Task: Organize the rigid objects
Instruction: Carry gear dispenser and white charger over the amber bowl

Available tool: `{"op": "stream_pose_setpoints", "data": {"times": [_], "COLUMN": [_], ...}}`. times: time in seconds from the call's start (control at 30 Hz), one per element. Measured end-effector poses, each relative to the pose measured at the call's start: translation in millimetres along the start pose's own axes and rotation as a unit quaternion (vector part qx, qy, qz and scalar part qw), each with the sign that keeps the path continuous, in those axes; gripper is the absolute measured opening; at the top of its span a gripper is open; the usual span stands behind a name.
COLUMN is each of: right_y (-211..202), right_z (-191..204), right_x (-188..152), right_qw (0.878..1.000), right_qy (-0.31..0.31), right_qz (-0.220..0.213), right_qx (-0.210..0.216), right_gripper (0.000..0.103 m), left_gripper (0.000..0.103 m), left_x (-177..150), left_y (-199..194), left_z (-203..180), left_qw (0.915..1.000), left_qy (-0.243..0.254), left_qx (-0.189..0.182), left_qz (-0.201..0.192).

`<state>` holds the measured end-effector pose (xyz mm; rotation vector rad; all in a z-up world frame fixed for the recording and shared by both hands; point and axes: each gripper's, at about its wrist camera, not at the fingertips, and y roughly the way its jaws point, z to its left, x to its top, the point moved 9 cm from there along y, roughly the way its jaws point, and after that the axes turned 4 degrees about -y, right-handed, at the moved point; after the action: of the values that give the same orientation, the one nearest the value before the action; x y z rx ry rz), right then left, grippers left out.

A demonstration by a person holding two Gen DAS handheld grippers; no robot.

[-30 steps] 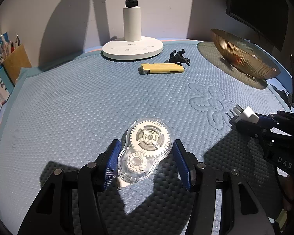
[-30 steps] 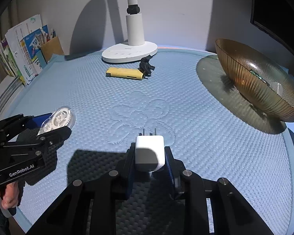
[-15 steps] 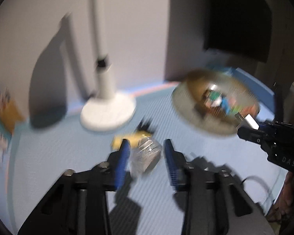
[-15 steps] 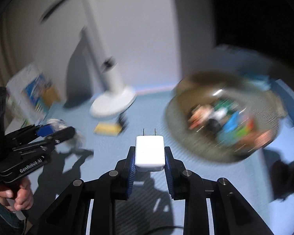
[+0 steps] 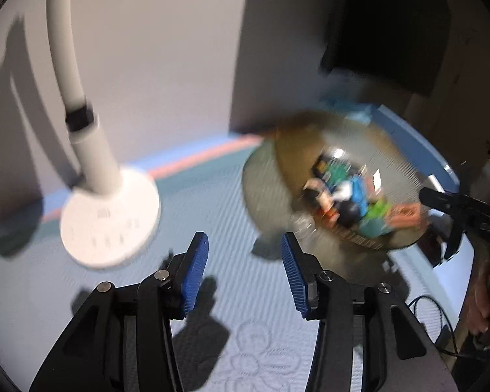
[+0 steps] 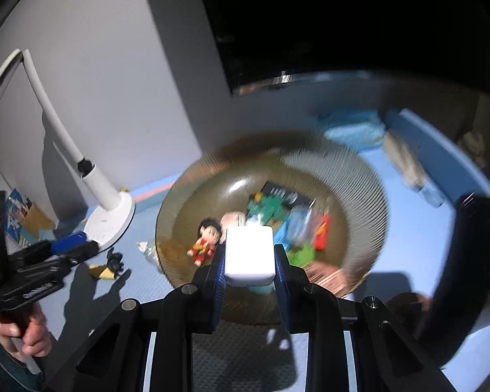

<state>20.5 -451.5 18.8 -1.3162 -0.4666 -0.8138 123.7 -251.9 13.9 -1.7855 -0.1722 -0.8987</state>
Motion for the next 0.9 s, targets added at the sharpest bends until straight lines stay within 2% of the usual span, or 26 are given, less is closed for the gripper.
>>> {"op": "stream_pose_setpoints", "data": {"times": [0.07, 0.17, 0.27, 0.33, 0.47, 0.57, 0.63, 0.67, 0.7, 0.77, 0.9], "right_y": [13.9, 18.2, 15.5, 13.6, 17.4, 17.9, 16.5, 15.3, 13.7, 9.4, -5.0], "right_z": [-3.9, -4.7, -6.3, -8.0, -9.2, -9.9, -12.1, -14.5, -16.5, -22.3, -31.9], "right_x": [-4.8, -13.3, -15.3, -16.5, -17.1, -18.2, -18.6, -18.1, -17.5, -14.8, -2.6], "right_qw": [1.0, 1.0, 1.0, 1.0, 1.0, 1.0, 1.0, 1.0, 1.0, 1.0, 1.0], "right_qy": [0.006, 0.012, 0.011, 0.008, 0.004, 0.004, 0.007, 0.008, 0.01, 0.015, 0.026], "right_qz": [0.016, 0.022, 0.021, 0.019, 0.02, 0.02, 0.02, 0.019, 0.017, 0.012, -0.009], "right_qx": [0.007, 0.015, 0.016, 0.015, 0.015, 0.012, 0.011, 0.01, 0.008, 0.004, -0.001], "right_gripper": [0.026, 0.026, 0.026, 0.026, 0.026, 0.026, 0.026, 0.026, 0.026, 0.026, 0.026], "left_gripper": [0.044, 0.044, 0.044, 0.044, 0.044, 0.05, 0.059, 0.058, 0.057, 0.041, 0.041], "left_x": [-7.9, -16.2, -29.6, -39.2, -59.2, -59.8, -56.2, -53.9, -52.7, -51.5, -41.9], "left_y": [13.7, 28.8, 40.1, 46.3, 61.7, 72.6, 79.0, 81.1, 81.6, 83.4, 65.9], "left_z": [-1.7, -14.2, -25.3, -27.7, -49.8, -61.7, -64.1, -63.7, -62.5, -63.1, -53.9], "left_qw": [0.9996, 0.9995, 0.9978, 0.9972, 0.9917, 0.9915, 0.9927, 0.9936, 0.9939, 0.9934, 0.9949], "left_qy": [-0.013, 0.017, 0.033, 0.042, 0.081, 0.089, 0.082, 0.08, 0.081, 0.096, 0.091], "left_qx": [-0.015, -0.012, -0.038, -0.042, -0.053, -0.039, -0.031, -0.022, -0.014, 0.01, 0.029], "left_qz": [0.019, 0.025, 0.043, 0.045, 0.085, 0.087, 0.082, 0.077, 0.074, 0.062, 0.033]}}
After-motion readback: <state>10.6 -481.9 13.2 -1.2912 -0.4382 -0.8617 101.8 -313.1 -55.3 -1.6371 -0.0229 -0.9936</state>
